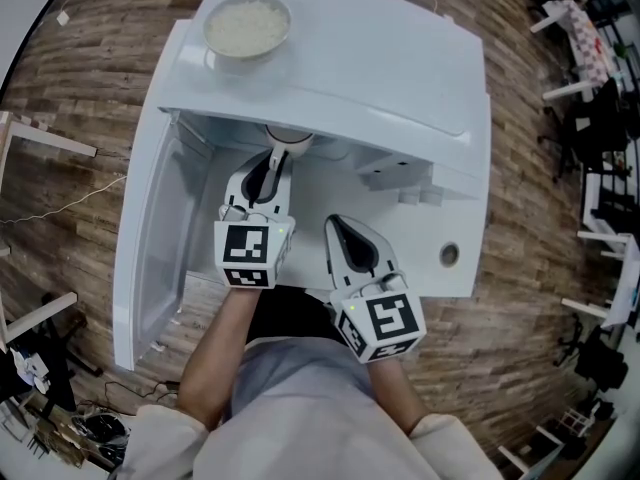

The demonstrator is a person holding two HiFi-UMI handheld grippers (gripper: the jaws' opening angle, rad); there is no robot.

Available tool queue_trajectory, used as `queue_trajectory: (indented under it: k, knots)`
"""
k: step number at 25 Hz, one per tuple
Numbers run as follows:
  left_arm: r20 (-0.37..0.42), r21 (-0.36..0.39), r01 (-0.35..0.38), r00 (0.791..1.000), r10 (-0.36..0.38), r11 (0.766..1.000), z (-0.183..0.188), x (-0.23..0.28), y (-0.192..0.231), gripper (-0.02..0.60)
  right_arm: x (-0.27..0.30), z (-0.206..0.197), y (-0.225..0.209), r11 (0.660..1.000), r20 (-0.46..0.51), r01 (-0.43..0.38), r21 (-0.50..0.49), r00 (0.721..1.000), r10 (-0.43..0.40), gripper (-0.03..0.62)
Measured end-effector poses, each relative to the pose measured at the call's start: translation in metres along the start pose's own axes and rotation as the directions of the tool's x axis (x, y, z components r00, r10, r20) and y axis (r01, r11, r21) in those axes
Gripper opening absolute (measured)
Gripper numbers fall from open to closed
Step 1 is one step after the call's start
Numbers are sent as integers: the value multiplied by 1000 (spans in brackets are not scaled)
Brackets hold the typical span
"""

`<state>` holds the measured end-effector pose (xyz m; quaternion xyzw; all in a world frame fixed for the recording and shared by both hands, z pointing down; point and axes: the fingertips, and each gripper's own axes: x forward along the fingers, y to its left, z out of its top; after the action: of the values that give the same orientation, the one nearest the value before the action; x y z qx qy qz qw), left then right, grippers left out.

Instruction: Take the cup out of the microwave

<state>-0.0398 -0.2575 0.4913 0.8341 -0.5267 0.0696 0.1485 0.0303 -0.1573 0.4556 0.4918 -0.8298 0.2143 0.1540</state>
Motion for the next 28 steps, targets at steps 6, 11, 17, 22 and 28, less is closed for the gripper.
queue_trajectory:
  k: [6, 11, 17, 22, 28]
  knots:
    - [7, -9, -3, 1000, 3, 1000, 2, -9, -3, 66, -4, 6, 4, 1000, 17, -15, -3, 1000, 16, 23]
    - [6, 1, -3, 1000, 3, 1000, 3, -18, -6, 66, -9, 9, 7, 1000, 32, -27, -10, 999, 27, 23]
    - [0, 10, 1, 1000, -1, 1000, 2, -28, -14, 66, -17, 13, 8, 999, 50, -30, -15, 998, 30, 23]
    - [-3, 5, 4, 1000, -4, 1000, 0, -36, -18, 66, -22, 16, 8, 999, 65, -30, -19, 997, 31, 23]
    - [-6, 1, -4, 1000, 4, 1000, 0, -49, -21, 66, -29, 20, 10, 999, 82, -31, -23, 996, 33, 23]
